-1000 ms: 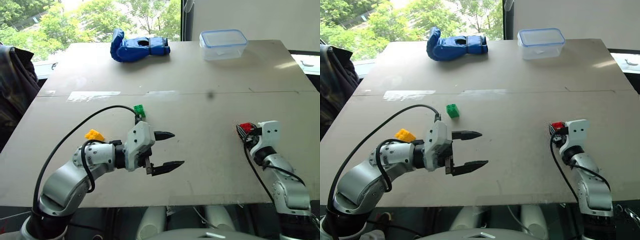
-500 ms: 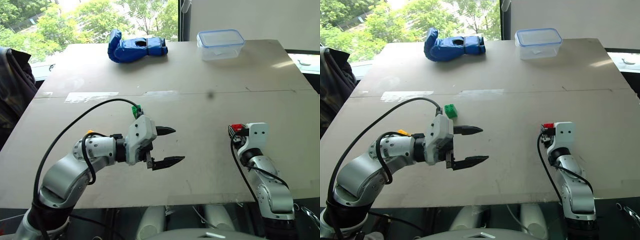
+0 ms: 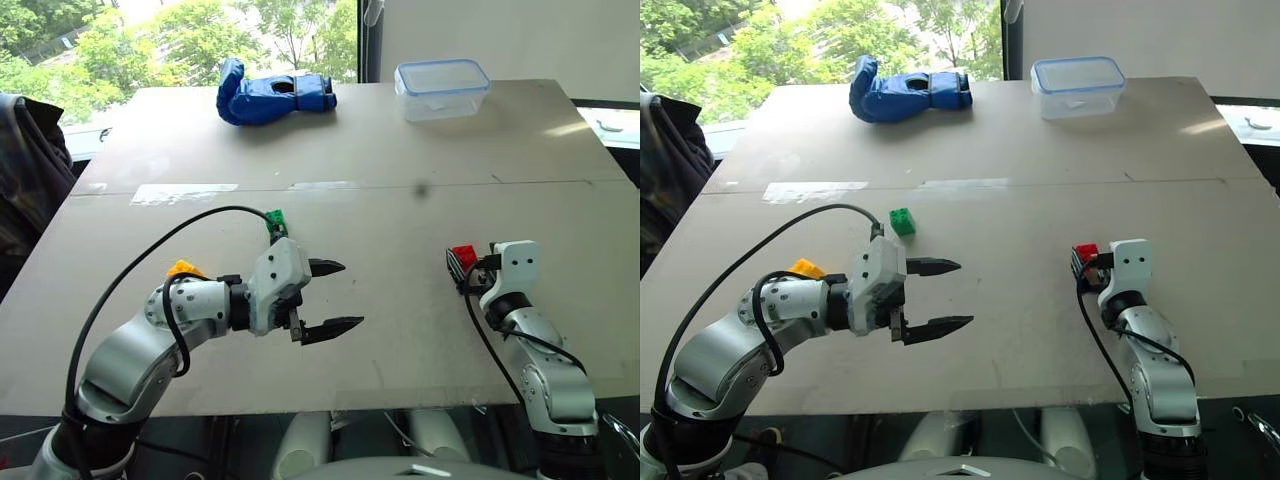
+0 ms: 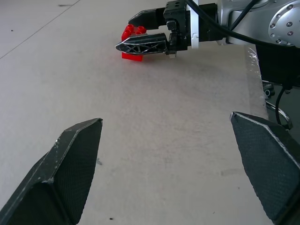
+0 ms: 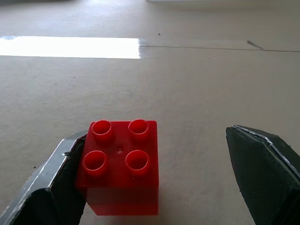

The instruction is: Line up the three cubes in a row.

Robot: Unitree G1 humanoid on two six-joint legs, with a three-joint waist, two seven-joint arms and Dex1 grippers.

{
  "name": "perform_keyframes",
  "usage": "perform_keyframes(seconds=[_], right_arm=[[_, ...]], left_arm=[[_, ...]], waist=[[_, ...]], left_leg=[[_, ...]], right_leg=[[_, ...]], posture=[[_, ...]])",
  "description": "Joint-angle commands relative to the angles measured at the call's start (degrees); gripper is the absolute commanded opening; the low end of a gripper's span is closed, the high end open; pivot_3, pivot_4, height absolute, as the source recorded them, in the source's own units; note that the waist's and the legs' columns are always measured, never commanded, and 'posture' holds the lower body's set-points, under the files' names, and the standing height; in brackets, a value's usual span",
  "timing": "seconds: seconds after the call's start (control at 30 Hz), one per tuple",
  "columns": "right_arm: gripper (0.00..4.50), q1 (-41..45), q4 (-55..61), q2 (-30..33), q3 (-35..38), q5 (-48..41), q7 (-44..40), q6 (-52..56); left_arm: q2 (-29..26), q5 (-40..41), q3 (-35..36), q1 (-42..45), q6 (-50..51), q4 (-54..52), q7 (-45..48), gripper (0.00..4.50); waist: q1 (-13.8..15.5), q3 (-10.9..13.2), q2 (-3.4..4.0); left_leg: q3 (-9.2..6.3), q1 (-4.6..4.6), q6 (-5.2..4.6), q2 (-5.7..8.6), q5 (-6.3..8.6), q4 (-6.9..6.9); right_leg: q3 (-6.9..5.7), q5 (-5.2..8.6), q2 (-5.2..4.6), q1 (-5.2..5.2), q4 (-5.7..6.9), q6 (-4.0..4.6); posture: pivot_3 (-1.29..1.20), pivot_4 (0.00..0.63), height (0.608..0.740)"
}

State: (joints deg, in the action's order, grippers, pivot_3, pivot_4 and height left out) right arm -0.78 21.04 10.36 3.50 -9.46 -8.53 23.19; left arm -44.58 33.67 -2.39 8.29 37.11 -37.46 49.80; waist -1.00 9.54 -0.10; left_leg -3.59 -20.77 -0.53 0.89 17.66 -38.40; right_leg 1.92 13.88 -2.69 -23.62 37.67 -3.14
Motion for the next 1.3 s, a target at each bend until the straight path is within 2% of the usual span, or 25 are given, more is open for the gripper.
perform_keyframes(seconds=[0.03, 0.63, 0.9, 1.0, 1.1, 1.2, 1.3], right_arm=[[4.42, 0.5, 0.1, 0.2, 0.1, 0.0, -0.6, -1.0], [4.42, 0.8, -1.2, -1.2, -0.6, -1.3, -1.8, 1.5], [4.42, -0.9, 3.8, 1.3, 0.2, -2.9, -5.7, -0.6], [4.42, 0.9, 7.9, 5.3, 3.1, -5.8, -9.4, 0.0], [4.42, 2.3, 10.7, 8.0, 4.2, -9.8, -12.3, 1.6], [4.42, 3.5, 14.7, 8.9, 4.6, -18.2, -15.9, 4.7], [4.42, 2.6, 17.3, 10.2, 4.0, -25.4, -20.8, 6.2]], left_arm=[[-0.1, -0.4, 0.3, -0.1, -0.9, -1.1, -0.4, 4.50], [0.0, -2.0, 0.7, -2.4, -3.0, -0.3, 0.4, 4.50], [0.8, -1.0, 2.3, -5.5, -4.2, -0.2, 0.0, 4.50], [4.7, -0.8, 5.0, -9.9, -6.0, 0.5, -3.5, 4.50], [9.0, -4.5, 6.4, -11.3, -8.5, 1.6, -9.3, 4.50], [18.0, -14.1, 5.4, -10.9, -10.1, 3.5, -25.3, 4.50], [23.9, -21.1, 3.8, -11.7, -11.5, 4.5, -33.9, 4.50]], waist=[[0.0, 0.0, 0.00], [-0.1, 0.0, 0.00], [0.0, 0.0, 0.00], [-0.1, 0.0, 0.02], [0.1, 0.0, -0.04], [0.3, 0.0, -0.12], [0.3, 0.0, -0.18]], left_leg=[[0.00, 0.00, -0.01, 0.00, 0.00, 0.00], [0.01, 0.01, 0.00, 0.00, 0.00, 0.00], [0.01, 0.01, -0.01, -0.01, 0.01, 0.00], [0.04, 0.04, -0.03, -0.02, 0.02, 0.00], [0.05, 0.02, -0.05, -0.01, 0.03, -0.02], [-0.09, 0.05, -0.07, -0.02, 0.03, -0.02], [-0.12, 0.03, -0.07, -0.01, 0.04, -0.04]], right_leg=[[0.00, 0.00, 0.00, 0.00, 0.00, 0.00], [0.00, 0.00, 0.00, 0.00, 0.01, 0.00], [0.01, 0.00, -0.01, 0.00, 0.01, 0.00], [0.04, 0.00, 0.00, 0.00, 0.03, 0.00], [0.05, -0.01, -0.03, 0.00, 0.01, -0.01], [-0.05, -0.01, 0.00, 0.06, 0.04, 0.00], [-0.08, -0.01, -0.02, 0.07, 0.05, 0.00]], posture=[[0.00, 0.150, 0.740], [0.00, 0.150, 0.740], [0.00, 0.150, 0.740], [0.00, 0.150, 0.740], [0.00, 0.150, 0.740], [0.00, 0.150, 0.740], [0.00, 0.150, 0.740]])
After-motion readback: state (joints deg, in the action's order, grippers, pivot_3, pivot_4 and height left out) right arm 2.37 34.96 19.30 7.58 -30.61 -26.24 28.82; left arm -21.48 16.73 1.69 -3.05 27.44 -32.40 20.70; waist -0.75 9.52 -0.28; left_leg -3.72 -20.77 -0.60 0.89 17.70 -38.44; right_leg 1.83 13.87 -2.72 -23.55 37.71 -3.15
